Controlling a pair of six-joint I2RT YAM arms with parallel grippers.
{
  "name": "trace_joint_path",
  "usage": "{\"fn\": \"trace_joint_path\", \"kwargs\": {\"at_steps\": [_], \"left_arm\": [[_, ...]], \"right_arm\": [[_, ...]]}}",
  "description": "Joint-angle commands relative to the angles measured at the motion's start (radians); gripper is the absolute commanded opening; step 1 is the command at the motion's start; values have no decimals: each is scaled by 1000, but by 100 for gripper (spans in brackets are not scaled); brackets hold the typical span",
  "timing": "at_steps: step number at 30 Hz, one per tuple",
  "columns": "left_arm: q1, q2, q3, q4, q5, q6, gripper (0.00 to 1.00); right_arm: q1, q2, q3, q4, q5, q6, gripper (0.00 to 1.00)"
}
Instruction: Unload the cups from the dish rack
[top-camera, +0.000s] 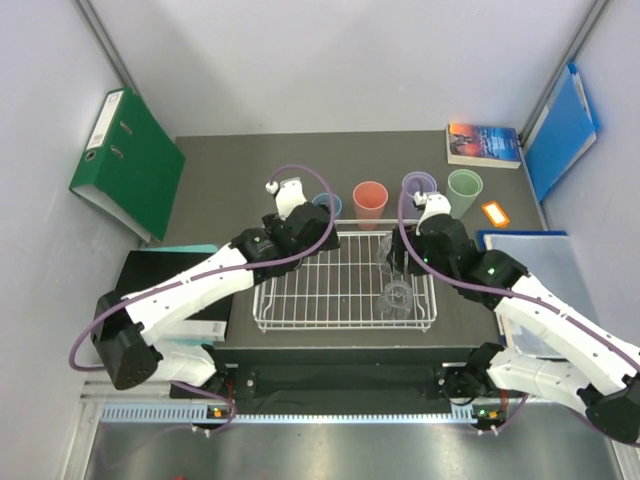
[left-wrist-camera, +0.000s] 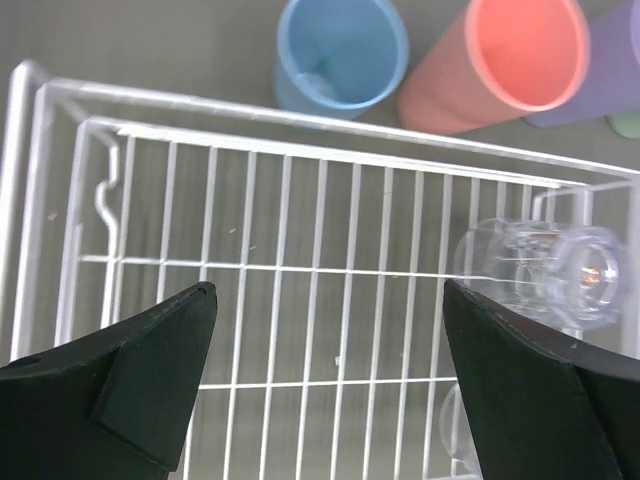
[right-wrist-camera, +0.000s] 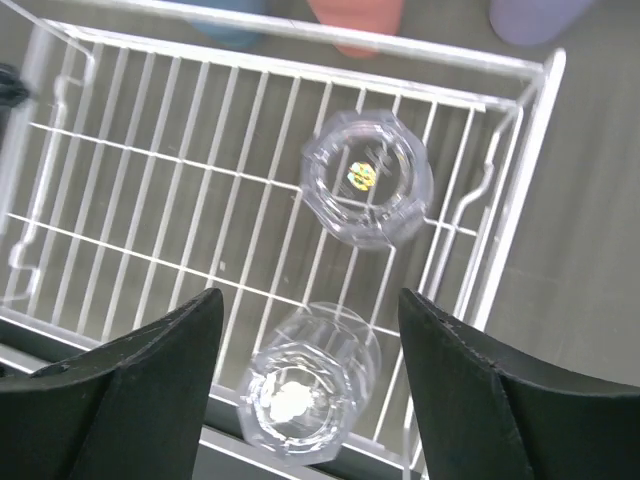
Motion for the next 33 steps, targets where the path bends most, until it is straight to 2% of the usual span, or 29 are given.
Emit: {"fn": "trace_joint_path", "kwargs": {"at_steps": [1, 6, 16, 24, 33], "left_arm": [[3, -98, -67, -29, -81, -118, 99], [3, -147, -112, -73, -93, -157, 99], [3, -203, -155, -116, -90, -195, 99], [3, -209, -152, -122, -104, -182, 99], [3, -189, -150, -99, -99, -160, 99]], "right_arm": [[10, -42, -25, 47, 53, 2, 72], [8, 2, -63, 96, 63, -18, 80], [5, 166, -50, 224, 63, -51, 80], [-6, 300, 30, 228, 146, -107, 80], [-36, 406, 55, 250, 159, -116, 84]]}}
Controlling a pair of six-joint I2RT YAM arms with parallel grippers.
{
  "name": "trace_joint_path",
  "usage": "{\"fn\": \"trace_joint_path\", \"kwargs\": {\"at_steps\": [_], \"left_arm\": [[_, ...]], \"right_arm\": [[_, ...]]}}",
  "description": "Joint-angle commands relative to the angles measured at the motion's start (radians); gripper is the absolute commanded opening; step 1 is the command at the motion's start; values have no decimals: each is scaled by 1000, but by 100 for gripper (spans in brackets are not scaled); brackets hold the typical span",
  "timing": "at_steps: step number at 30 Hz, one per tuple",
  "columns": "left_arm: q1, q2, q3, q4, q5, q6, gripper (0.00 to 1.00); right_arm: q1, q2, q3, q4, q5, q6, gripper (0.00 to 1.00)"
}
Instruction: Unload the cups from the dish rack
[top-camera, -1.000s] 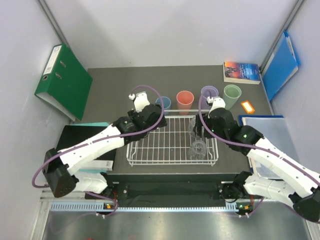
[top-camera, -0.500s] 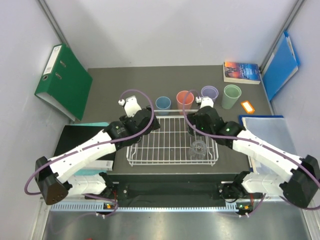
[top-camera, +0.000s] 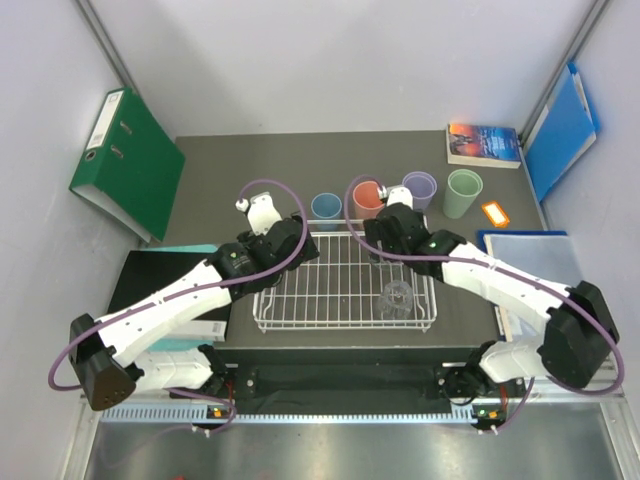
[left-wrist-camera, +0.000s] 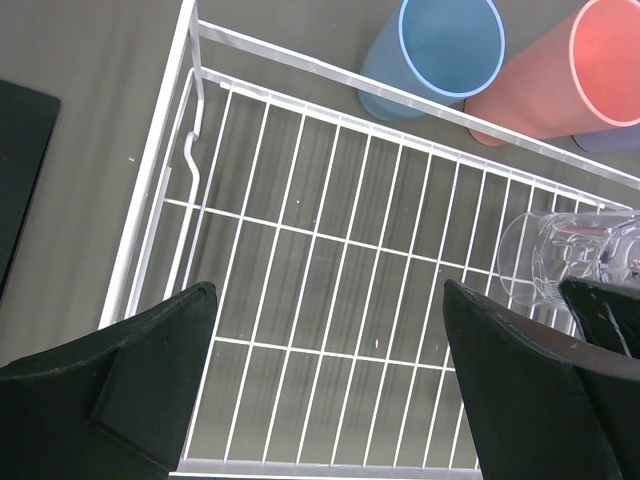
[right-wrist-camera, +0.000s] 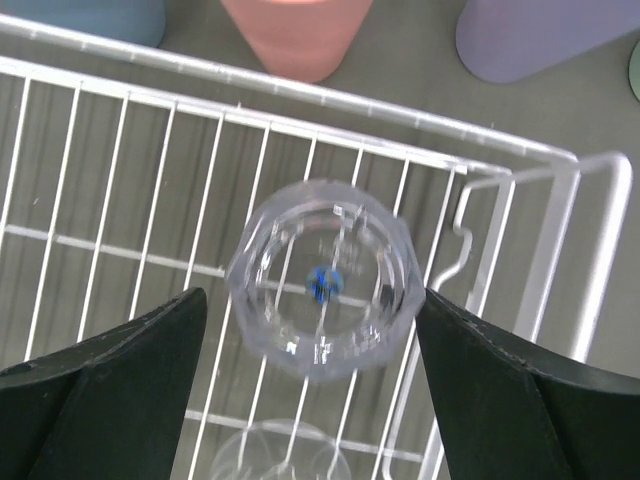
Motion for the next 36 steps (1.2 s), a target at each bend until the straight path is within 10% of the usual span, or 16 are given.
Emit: {"fn": "trace_joint_path", "kwargs": {"at_steps": [1, 8, 16, 28, 36], "left_arm": [[3, -3, 2, 26, -15, 17, 99], [3, -6, 2, 26, -20, 23, 99], [4, -28, -12, 20, -33, 17, 99], [12, -90, 1, 219, 61, 54, 99], [180, -273, -255, 840, 599, -110, 99]], "right_arm": [[-28, 74, 71, 48, 21, -22, 84], [-39, 113, 63, 85, -2, -24, 70], [-36, -17, 129, 4, -7, 2, 5], [2, -393, 206, -15, -177, 113, 0], [-181, -467, -1, 328, -608, 316, 0]]}}
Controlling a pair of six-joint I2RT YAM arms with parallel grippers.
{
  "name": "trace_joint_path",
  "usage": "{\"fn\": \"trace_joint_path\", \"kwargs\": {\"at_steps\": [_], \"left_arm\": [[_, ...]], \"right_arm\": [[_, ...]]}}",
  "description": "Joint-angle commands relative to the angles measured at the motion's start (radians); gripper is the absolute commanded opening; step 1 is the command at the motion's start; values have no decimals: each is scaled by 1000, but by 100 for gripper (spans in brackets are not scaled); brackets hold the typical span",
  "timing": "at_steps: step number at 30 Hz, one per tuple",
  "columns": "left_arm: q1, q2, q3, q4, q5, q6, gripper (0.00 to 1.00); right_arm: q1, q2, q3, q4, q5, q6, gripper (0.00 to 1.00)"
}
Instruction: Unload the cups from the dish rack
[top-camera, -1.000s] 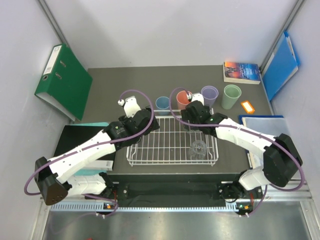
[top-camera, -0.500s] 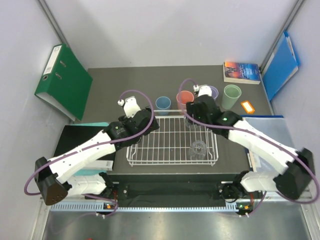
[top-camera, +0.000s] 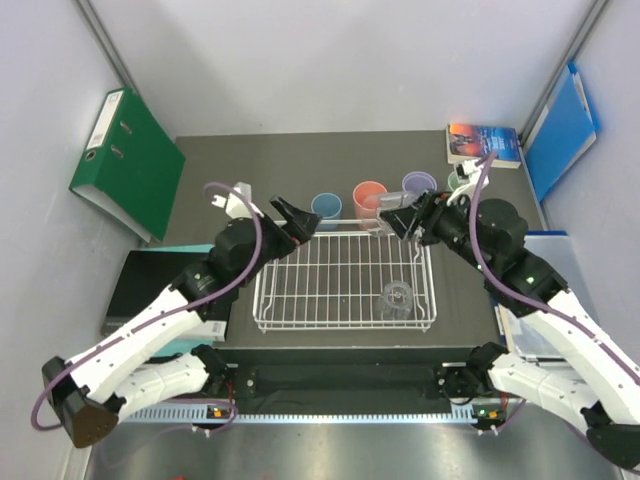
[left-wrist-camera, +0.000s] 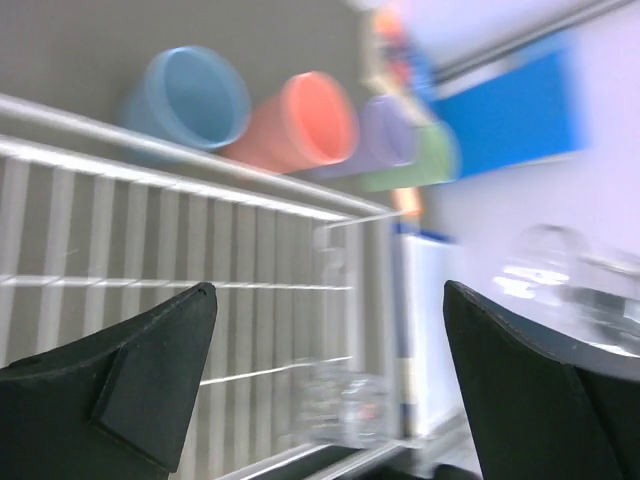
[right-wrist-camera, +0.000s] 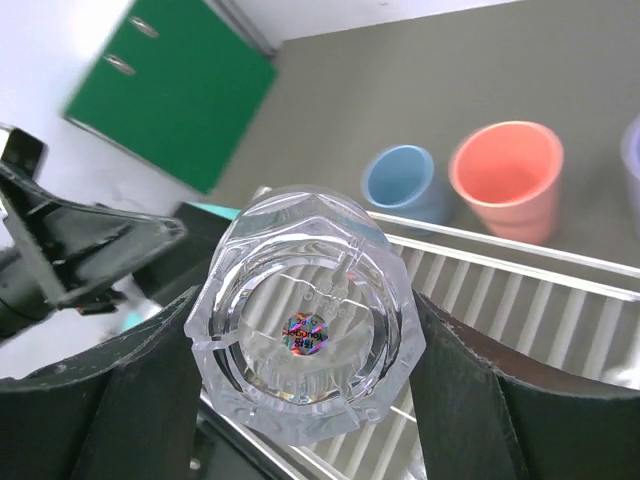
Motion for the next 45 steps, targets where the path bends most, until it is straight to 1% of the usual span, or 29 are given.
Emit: {"fn": "trace_joint_path", "kwargs": {"at_steps": [1, 2, 3, 4, 5, 6, 7, 8, 9, 10, 12, 17, 20, 23, 24, 25, 27, 28, 31, 34, 35, 37, 38, 39, 40, 41, 42, 43, 45], "left_arm": [[98, -53, -116, 494, 344, -130, 99], [125, -51, -144, 539, 402, -147, 99], [135, -45, -153, 574, 482, -175, 99], [139, -33, -159, 652, 513, -187, 99], [147, -22, -179, 695, 551, -200, 99], [147, -13, -187, 737, 579, -232, 99], [147, 11, -193, 771, 631, -250, 99], [147, 25, -201, 841, 656, -281, 99], [147, 38, -201, 864, 676, -292, 99], [146, 56, -201, 883, 715, -302, 99], [146, 70, -190, 908, 737, -309, 99], [144, 79, -181, 903, 747, -302, 98], [146, 85, -181, 918, 756, -307, 96], [146, 96, -176, 929, 765, -307, 92], [146, 98, -176, 931, 771, -307, 89], [146, 102, -175, 941, 776, -309, 81], [146, 108, -172, 944, 783, -310, 69], [144, 111, -172, 952, 785, -310, 56], [146, 113, -176, 958, 789, -310, 41], [146, 116, -179, 969, 791, -309, 15], [146, 116, -180, 963, 788, -304, 0], [146, 107, -181, 952, 777, -299, 0], [146, 105, -180, 945, 765, -287, 0], [149, 96, -173, 896, 759, -276, 0], [159, 92, -141, 848, 753, -261, 0], [170, 90, -121, 792, 744, -220, 0], [182, 87, -98, 692, 740, -195, 0], [211, 88, -44, 631, 742, -171, 0], [244, 108, 9, 549, 751, -105, 0]], "right_arm": [[-124, -3, -105, 307, -317, 188, 0], [-157, -1, -125, 414, -397, 216, 0], [-171, 10, -159, 464, -442, 275, 0], [-184, 20, -176, 514, -486, 314, 0], [-194, 28, -197, 662, -565, 353, 0], [-202, 46, -237, 723, -589, 437, 0], [-202, 56, -250, 772, -600, 464, 0], [-202, 65, -256, 800, -608, 481, 0], [-202, 80, -260, 832, -609, 496, 0], [-202, 86, -259, 841, -611, 501, 0], [-201, 105, -256, 869, -617, 516, 0], [-172, 143, -234, 877, -626, 518, 0], [-132, 169, -219, 871, -615, 500, 0], [-98, 189, -217, 866, -597, 490, 0], [-92, 195, -219, 865, -592, 486, 0], [-87, 198, -221, 865, -588, 484, 0], [-76, 206, -225, 855, -583, 481, 0], [-75, 206, -227, 854, -582, 478, 0], [-70, 200, -240, 854, -574, 477, 0], [-72, 181, -245, 825, -566, 458, 0], [-70, 177, -245, 814, -563, 441, 0], [-70, 154, -242, 748, -540, 418, 0], [-70, 143, -224, 707, -522, 377, 10], [-70, 120, -210, 599, -500, 350, 43], [-70, 109, -193, 537, -450, 322, 57], [-70, 99, -147, 474, -412, 270, 65], [-70, 82, -123, 394, -378, 239, 79], [-72, 74, -97, 286, -321, 208, 84], [-72, 53, -41, 208, -277, 136, 93]]}}
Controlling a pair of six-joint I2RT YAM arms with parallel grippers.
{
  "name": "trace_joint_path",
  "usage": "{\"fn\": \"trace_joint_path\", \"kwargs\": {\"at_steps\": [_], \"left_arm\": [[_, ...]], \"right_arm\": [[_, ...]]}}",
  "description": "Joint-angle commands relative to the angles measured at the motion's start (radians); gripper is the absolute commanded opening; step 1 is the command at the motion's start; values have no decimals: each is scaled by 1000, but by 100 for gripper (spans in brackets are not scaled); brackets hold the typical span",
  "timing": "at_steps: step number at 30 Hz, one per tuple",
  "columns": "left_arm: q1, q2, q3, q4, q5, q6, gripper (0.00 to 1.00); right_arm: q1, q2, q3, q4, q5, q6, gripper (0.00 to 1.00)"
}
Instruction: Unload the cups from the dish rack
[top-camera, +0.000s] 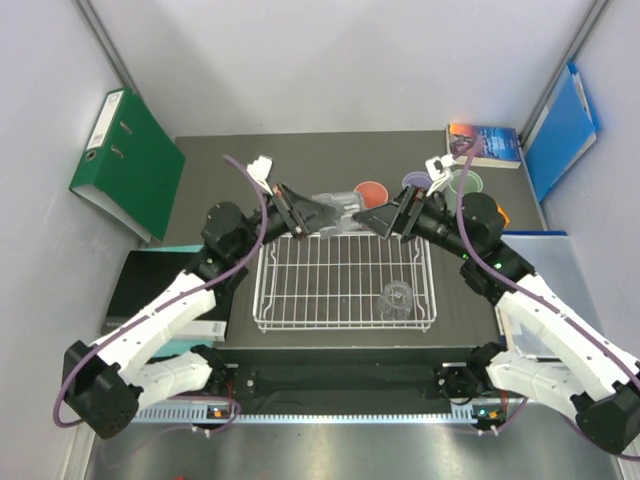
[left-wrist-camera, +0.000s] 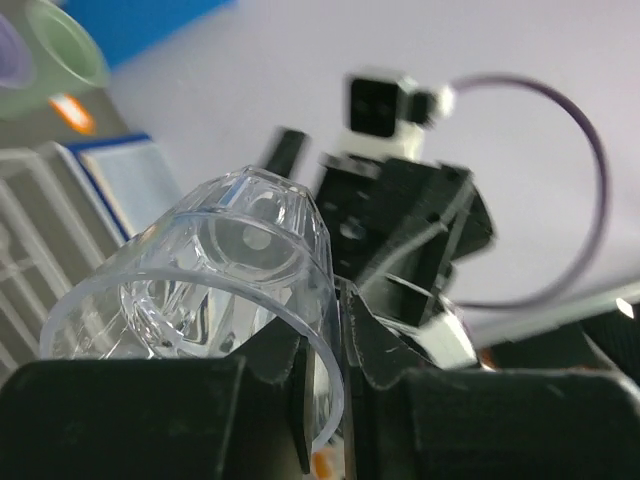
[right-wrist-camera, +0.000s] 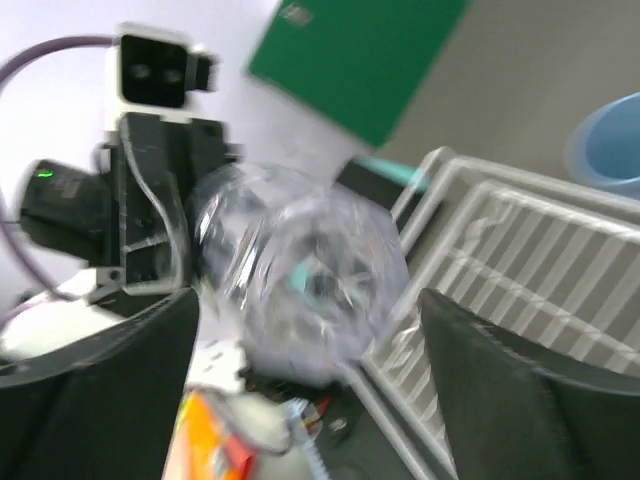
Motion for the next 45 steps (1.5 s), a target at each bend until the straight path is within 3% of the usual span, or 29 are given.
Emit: {"fn": "trace_joint_path", "kwargs": {"at_steps": [1, 6, 8, 9, 10, 11, 12, 13, 14, 15, 17, 23, 32, 45], "left_arm": [[121, 8, 167, -301, -57, 191, 0], [192, 75, 235, -338, -49, 212, 0], [205, 130, 409, -657, -133, 359, 0], [205, 219, 581, -774, -270, 421, 0], [207, 274, 671, -1008, -334, 521, 0], [210, 334, 762, -1095, -404, 564, 0], [209, 459, 946, -1196, -457, 600, 0], [212, 530, 1047, -1281, -585, 657, 0], [212, 607, 1157, -1474, -642, 677, 0], [212, 770, 1391, -1560, -691, 694, 0], [216, 935, 1552, -1671, -776, 748, 0], [281, 1083, 1546, -1699, -788, 739, 0], [285, 1124, 1497, -1633, -766, 745, 0], [273, 993, 1089, -1484, -627, 665, 0]], "right_arm": [[-4, -82, 147, -314, 222, -246, 95], [-6, -127, 173, -382, 268, -298, 97], [-6, -124, 208, -469, 331, -324, 97], [-4, -117, 225, -503, 351, -337, 96], [-4, -110, 260, -535, 391, -363, 96], [-4, -95, 277, -600, 391, -372, 96], [-4, -87, 291, -628, 431, -381, 96], [-4, -78, 325, -661, 472, -389, 96], [-3, -56, 343, -689, 491, -393, 96], [-4, -44, 362, -747, 505, -395, 96], [-4, -21, 400, -781, 526, -400, 96], [-3, 1, 425, -827, 531, -409, 96], [-4, 10, 388, -829, 532, -410, 96], [-4, 4, 308, -807, 532, -407, 95]]}}
